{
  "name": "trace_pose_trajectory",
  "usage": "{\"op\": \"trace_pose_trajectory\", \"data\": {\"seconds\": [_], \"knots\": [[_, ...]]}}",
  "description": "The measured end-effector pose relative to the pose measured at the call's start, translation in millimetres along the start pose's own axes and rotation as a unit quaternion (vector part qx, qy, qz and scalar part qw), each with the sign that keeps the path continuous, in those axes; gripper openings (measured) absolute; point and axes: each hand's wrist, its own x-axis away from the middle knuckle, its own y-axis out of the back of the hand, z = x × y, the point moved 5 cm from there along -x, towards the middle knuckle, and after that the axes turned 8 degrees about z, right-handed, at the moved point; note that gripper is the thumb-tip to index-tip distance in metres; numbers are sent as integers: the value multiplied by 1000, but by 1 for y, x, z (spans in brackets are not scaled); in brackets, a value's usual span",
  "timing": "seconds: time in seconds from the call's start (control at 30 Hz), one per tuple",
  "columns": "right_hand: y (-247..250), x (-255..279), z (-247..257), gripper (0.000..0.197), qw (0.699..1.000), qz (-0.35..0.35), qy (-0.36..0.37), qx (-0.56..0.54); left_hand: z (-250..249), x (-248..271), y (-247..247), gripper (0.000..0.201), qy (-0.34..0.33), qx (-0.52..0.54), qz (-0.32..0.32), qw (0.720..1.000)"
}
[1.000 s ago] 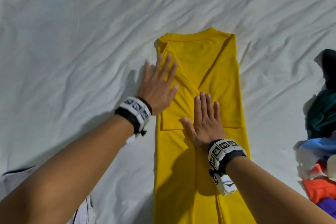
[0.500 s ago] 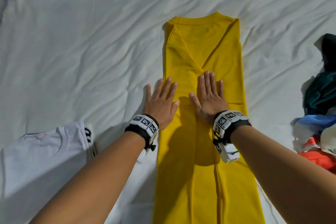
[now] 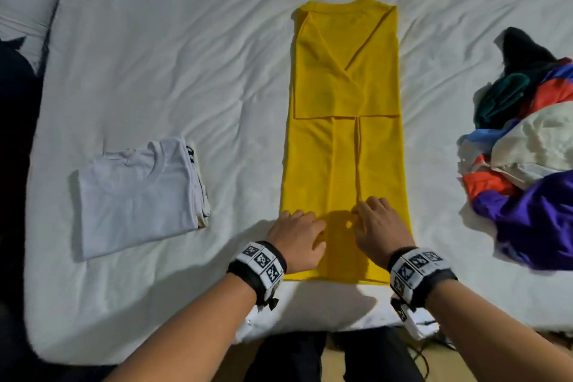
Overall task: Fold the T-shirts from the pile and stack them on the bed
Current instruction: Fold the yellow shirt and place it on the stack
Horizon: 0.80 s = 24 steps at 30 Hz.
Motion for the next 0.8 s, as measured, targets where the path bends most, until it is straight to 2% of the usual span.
{"op": "trace_pose_trajectory", "data": {"seconds": [0.07, 0.13, 0.2, 0.3, 0.43, 0.5, 0.57, 0.67, 0.8], "knots": [[-14, 27, 1, 21, 1000, 5, -3, -4, -10, 16, -22, 52, 20, 4, 29, 999], [-28, 51, 1, 40, 1000, 3, 8, 2, -17, 29, -39, 62, 33, -24, 44, 998], [-40, 73, -2, 51, 999, 20, 27, 11, -24, 36, -49, 59, 40, -50, 41, 997], [-55, 92, -5, 57, 995, 52, 67, 52, -31, 39, -57, 42, 53, -55, 32, 997], [-59, 88, -10, 35, 993, 29, 81, 80, -33, 34, -54, 20, 70, -52, 4, 996], [-53, 82, -11, 27, 992, 19, 85, 87, -31, 31, -46, 19, 76, -50, -13, 996], [-41, 76, -10, 10, 993, 3, 79, 87, -27, 28, -35, 23, 90, -44, -32, 994], [-17, 62, -14, 18, 997, -16, 44, 64, -22, 22, -9, 24, 112, -45, -53, 991], [27, 37, -16, 16, 998, -57, 10, 36, -13, 8, 36, 25, 125, -44, -89, 987]]}}
